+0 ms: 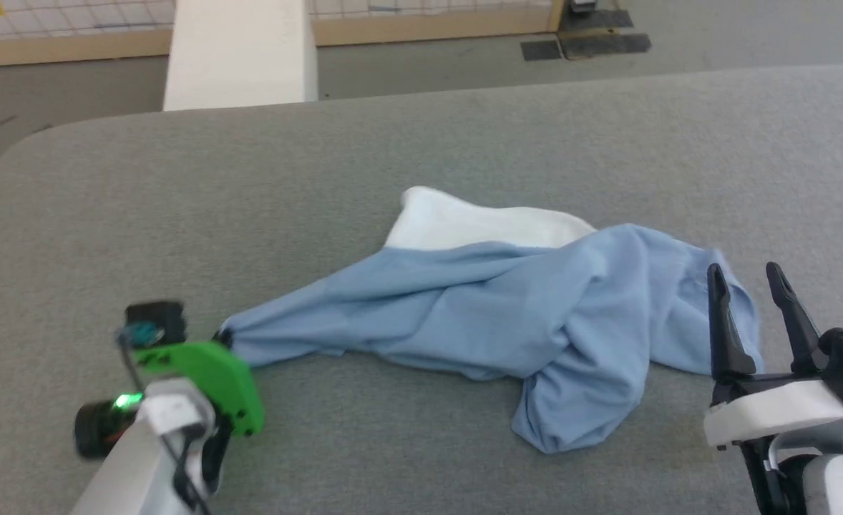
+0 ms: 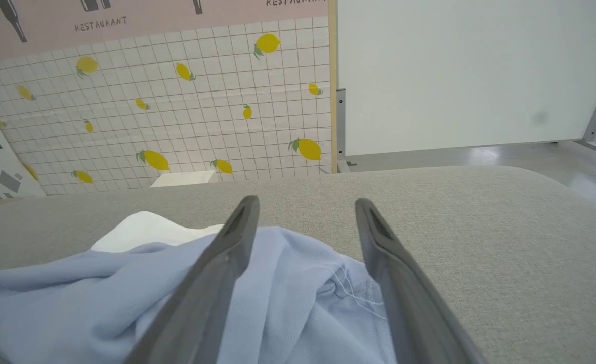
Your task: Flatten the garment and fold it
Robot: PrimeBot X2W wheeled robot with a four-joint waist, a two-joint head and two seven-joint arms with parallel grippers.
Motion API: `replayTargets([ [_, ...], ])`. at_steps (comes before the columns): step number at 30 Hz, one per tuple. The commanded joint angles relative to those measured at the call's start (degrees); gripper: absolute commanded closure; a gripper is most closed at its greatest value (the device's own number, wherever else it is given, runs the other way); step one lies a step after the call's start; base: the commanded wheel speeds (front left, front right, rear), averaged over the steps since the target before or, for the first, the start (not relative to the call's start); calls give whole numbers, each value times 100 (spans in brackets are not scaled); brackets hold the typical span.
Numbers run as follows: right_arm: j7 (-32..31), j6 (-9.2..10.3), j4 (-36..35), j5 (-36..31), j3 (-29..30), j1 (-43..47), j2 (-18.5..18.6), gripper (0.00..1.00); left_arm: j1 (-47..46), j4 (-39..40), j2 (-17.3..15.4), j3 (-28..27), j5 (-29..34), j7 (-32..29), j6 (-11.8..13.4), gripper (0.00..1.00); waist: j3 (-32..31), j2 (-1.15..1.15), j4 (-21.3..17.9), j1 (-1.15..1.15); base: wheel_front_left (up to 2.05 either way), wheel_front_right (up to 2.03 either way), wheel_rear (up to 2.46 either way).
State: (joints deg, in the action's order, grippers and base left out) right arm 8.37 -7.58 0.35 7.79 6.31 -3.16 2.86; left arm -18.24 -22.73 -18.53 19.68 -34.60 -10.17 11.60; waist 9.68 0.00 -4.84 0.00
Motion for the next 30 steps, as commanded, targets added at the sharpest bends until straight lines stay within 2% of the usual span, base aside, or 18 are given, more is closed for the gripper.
replayTargets([
  [1,-71,9,-19,-47,93,67,1,0,250,182,-126,-96,-60,28,105,100,-155,0,217,0,0,0,0],
  [6,-656,9,233,-264,516,-128,1,0,825,899,-235,-173,-188,-43,226,100,-93,0,369,0,0,0,0],
  [12,-1746,9,786,-816,908,-981,1,0,843,1303,-193,-144,-230,-134,292,100,168,0,498,0,0,0,0],
  [20,-3683,9,2043,-1203,1127,-2214,99,0,609,1471,-164,-95,-220,-190,297,100,579,0,608,0,0,0,0],
  [27,-4733,9,2689,-1609,1366,-2574,247,0,430,1427,-106,-20,-234,-183,214,100,763,0,702,0,0,0,0],
  [28,-4907,9,2749,-1575,1400,-2583,229,6,411,1413,-103,-11,-236,-184,205,100,772,0,708,0,0,0,0],
  [29,-5042,9,2783,-1550,1415,-2583,216,52,398,1403,-102,-4,-238,-184,196,100,776,0,711,0,0,0,0],
  [30,-5207,9,2823,-1483,1397,-2576,200,71,386,1387,-103,4,-243,-187,183,100,774,0,712,0,0,0,0],
])
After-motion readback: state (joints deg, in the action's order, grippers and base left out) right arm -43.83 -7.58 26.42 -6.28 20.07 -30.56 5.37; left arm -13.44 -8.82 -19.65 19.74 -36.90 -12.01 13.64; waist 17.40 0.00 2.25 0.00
